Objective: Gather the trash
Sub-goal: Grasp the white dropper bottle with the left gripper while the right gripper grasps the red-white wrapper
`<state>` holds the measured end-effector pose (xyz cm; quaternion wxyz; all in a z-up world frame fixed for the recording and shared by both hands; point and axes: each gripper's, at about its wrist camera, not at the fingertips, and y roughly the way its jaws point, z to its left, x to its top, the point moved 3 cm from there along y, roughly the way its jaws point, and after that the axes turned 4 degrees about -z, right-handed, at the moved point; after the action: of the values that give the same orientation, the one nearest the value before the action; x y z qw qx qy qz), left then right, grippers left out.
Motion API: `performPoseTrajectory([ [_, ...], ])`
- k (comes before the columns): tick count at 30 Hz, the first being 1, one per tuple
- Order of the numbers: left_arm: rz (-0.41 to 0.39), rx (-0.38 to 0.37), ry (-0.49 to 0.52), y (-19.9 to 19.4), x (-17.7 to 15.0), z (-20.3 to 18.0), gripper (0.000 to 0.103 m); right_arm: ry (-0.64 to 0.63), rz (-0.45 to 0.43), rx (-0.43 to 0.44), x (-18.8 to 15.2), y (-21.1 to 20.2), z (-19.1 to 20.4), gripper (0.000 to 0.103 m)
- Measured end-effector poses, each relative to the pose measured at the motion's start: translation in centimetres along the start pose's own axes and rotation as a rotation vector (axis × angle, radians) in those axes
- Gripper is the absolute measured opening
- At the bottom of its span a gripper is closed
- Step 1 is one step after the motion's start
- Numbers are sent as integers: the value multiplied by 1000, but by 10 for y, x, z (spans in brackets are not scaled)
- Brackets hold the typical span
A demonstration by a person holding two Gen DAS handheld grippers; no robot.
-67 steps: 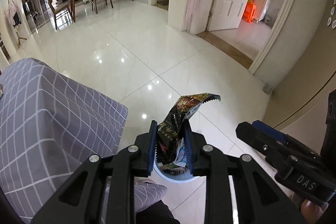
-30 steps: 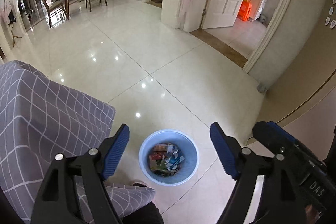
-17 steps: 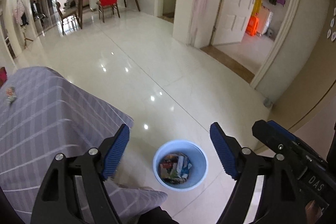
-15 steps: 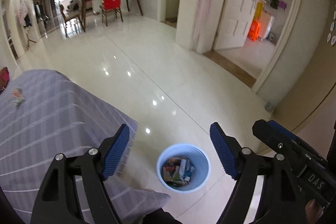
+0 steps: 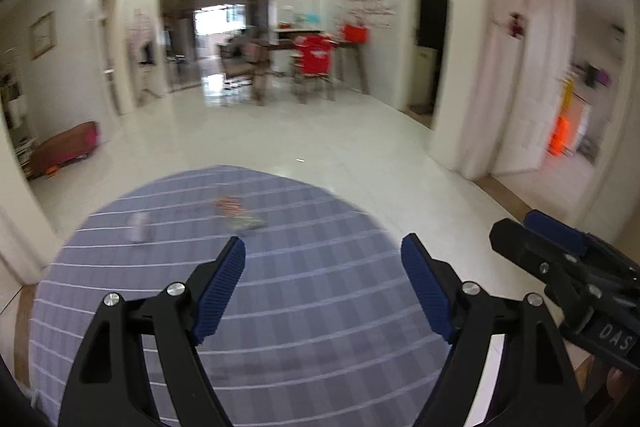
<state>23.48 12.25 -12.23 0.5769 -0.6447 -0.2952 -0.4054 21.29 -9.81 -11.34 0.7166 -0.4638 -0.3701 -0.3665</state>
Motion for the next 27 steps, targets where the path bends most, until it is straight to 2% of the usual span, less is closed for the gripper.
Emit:
performPoseTrajectory([
  [7,19,131,-110,7,1,116,81,-115,81,79,3,76,90,70],
  [12,80,187,-194,32,-7,190,81,-143,151,80,-6,130,118,70],
  [18,142,179,-226,77,-10,222,81,-196,259,46,-18,204,125,70],
  [21,169,168,-214,110,-9,228,81,-219,307,20,-23,238,120,70],
  [27,238,191,-188,156,-15,234,80,-251,368,-12,-27,291,114,70],
])
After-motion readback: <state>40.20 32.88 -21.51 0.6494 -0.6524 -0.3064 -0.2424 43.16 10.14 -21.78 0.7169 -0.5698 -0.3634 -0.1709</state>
